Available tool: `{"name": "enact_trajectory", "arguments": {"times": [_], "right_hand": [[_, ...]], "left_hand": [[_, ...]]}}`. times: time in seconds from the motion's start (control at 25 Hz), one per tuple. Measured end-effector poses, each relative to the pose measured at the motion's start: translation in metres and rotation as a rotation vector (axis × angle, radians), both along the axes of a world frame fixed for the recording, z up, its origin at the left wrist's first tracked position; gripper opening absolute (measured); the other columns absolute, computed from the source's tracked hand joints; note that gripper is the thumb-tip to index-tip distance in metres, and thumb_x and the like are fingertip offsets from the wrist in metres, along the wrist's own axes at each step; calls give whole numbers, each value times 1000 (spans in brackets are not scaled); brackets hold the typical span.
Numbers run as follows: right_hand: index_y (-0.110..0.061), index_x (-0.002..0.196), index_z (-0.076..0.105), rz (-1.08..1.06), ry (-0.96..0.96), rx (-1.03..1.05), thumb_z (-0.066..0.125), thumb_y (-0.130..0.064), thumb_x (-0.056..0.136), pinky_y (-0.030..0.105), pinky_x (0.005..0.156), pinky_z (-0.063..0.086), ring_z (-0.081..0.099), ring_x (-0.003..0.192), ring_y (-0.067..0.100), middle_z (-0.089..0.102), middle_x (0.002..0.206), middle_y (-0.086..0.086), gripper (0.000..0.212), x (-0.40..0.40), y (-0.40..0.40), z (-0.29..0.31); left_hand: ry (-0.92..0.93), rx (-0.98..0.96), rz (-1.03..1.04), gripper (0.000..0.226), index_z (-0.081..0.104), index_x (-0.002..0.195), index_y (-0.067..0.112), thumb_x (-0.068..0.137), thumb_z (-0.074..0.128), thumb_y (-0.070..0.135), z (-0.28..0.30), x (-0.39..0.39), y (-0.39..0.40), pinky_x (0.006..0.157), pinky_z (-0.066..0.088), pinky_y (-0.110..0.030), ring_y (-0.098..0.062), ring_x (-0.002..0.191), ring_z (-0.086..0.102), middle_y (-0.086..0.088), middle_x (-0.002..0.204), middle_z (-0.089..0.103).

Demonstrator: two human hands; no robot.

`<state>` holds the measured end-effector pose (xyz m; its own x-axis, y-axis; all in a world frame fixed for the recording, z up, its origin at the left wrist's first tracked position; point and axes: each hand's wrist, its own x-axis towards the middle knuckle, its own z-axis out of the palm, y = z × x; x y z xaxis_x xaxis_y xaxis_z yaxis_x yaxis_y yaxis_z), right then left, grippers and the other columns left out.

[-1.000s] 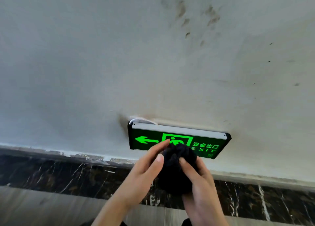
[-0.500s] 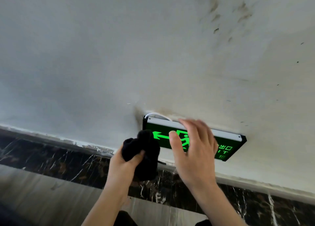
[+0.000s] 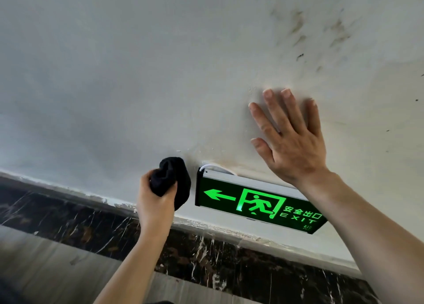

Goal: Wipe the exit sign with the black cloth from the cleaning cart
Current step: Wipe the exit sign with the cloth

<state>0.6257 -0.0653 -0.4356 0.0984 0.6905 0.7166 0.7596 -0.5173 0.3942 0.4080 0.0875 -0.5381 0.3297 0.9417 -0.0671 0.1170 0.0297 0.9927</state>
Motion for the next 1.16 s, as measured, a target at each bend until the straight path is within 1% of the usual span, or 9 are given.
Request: {"name": "enact_trajectory", "arguments": {"times": [0.12, 0.24, 0.32, 0.44, 0.64, 0.8, 1.0, 1.08, 1.16], "right_hand": [[-26, 155, 24, 7, -60, 51, 40, -46, 100, 45, 120, -9, -12, 151, 16, 18, 159, 1, 61, 9, 5, -8], [-26, 154, 29, 18, -134, 96, 42, -46, 98, 45, 121, -5, 3, 151, 22, 22, 158, 1, 60, 15, 9, -11], [-26, 153, 31, 37, -162, 120, 42, -46, 98, 46, 121, -4, 7, 149, 23, 24, 157, 1, 60, 17, 11, -14], [-26, 151, 36, 45, -208, 164, 42, -47, 96, 47, 120, 1, 15, 147, 24, 28, 156, 1, 59, 20, 15, -17], [-26, 150, 39, 68, -249, 222, 42, -48, 93, 48, 119, 6, 22, 145, 24, 32, 155, 1, 61, 23, 19, -20], [-26, 150, 39, 74, -262, 233, 40, -48, 93, 48, 120, 7, 24, 145, 23, 34, 154, 0, 61, 24, 20, -22], [-26, 149, 41, 78, -261, 250, 44, -47, 91, 47, 120, 8, 25, 145, 23, 35, 154, -1, 62, 23, 21, -22], [-26, 149, 41, 86, -247, 251, 46, -46, 90, 47, 120, 7, 25, 145, 23, 35, 154, -1, 62, 23, 21, -21], [-27, 150, 40, 83, -232, 249, 46, -46, 91, 47, 120, 7, 24, 145, 22, 34, 154, -1, 62, 22, 20, -20]], "left_hand": [[67, 156, -59, 48, 55, 120, 36, 89, 75, 5, -3, 19, -4, 76, 49, -20, 3, 92, 61, 16, 107, 63], [131, 279, -98, 58, 54, 131, 28, 87, 69, -8, -12, 35, -9, 78, 43, -15, -5, 95, 56, 8, 124, 54], [124, 274, -131, 59, 55, 125, 33, 87, 67, -10, -21, 41, -13, 78, 45, -17, -2, 95, 57, 9, 121, 56], [96, 116, -158, 57, 54, 104, 50, 91, 68, -3, -36, 42, -12, 71, 48, -17, 11, 90, 62, 17, 99, 67], [199, -70, -240, 50, 62, 95, 45, 92, 63, -5, -72, 33, -6, 67, 46, -22, -8, 91, 67, 15, 84, 74], [274, -104, -293, 48, 61, 94, 44, 95, 59, -4, -91, 35, -4, 65, 44, -21, 9, 77, 66, 29, 81, 72], [331, -234, -243, 49, 61, 91, 41, 95, 54, -8, -105, 40, -2, 65, 46, -25, -13, 89, 65, 4, 91, 72], [357, -427, -211, 44, 62, 93, 32, 96, 50, -10, -115, 41, -14, 63, 49, -31, -20, 87, 66, -6, 98, 71], [407, -662, -267, 36, 62, 106, 18, 96, 47, -13, -125, 40, -42, 71, 58, -43, -33, 91, 67, -17, 104, 68]]}}
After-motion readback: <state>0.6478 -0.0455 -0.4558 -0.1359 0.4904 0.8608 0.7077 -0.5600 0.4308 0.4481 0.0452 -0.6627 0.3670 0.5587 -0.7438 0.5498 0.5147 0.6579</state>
